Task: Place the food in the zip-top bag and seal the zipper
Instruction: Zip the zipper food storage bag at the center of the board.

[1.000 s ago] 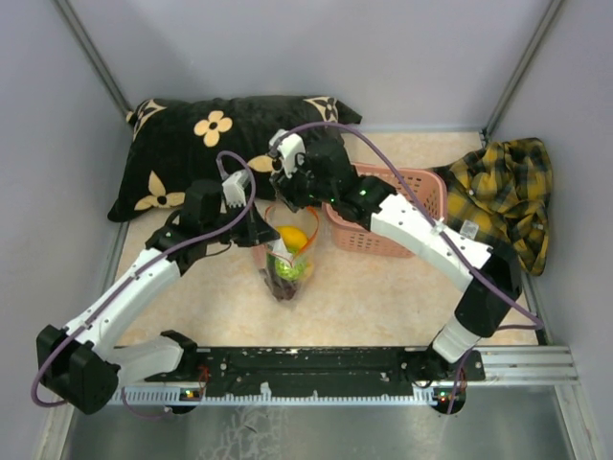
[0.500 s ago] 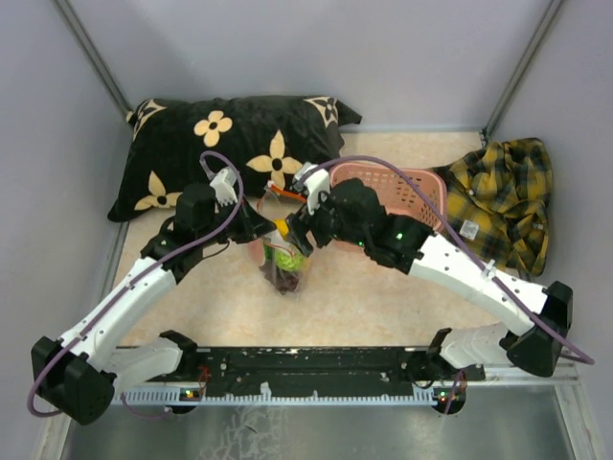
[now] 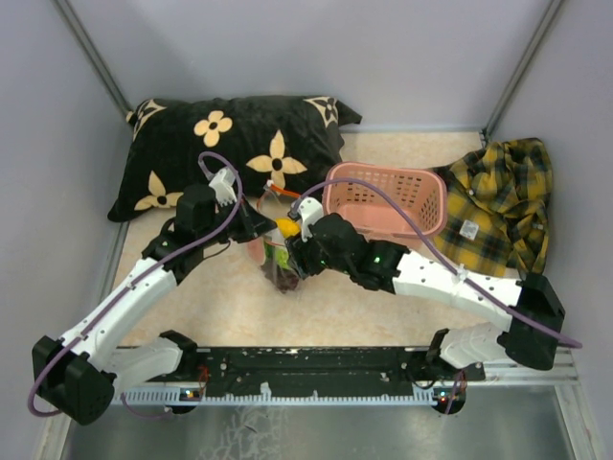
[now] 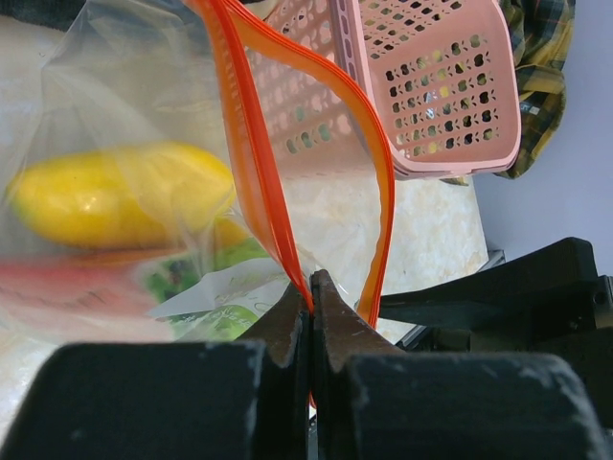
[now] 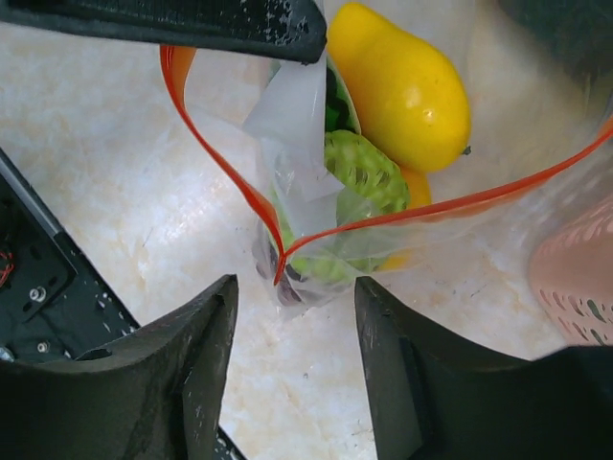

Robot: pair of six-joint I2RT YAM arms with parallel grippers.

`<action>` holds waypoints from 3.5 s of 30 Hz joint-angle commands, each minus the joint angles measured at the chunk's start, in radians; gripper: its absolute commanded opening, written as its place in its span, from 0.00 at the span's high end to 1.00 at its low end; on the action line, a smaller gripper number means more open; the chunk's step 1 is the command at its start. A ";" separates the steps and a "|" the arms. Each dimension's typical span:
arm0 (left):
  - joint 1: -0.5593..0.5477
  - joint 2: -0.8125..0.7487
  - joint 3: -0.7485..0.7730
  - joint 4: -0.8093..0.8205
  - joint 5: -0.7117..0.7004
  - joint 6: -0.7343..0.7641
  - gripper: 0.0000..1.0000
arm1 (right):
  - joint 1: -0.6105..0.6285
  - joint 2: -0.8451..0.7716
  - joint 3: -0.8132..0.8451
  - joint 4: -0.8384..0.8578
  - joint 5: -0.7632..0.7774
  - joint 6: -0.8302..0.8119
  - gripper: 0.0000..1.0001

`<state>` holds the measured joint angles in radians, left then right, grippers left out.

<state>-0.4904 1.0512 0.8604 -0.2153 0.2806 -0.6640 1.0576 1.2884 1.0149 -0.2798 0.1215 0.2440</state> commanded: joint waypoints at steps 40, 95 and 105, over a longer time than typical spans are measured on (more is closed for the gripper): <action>0.133 -0.185 -0.058 0.163 -0.179 0.128 0.44 | -0.104 -0.076 0.171 -0.091 -0.013 -0.644 1.00; 0.519 0.456 -0.536 2.006 0.957 -0.091 0.34 | -0.154 -0.231 0.076 -0.081 0.055 -0.780 1.00; 0.516 0.507 -0.480 2.004 0.924 -0.068 0.37 | -0.154 -0.233 0.066 -0.073 0.046 -0.773 1.00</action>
<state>0.0341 1.5520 0.3523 1.5482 1.2121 -0.7547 0.9066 1.0893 1.0729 -0.4343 0.1600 -0.5304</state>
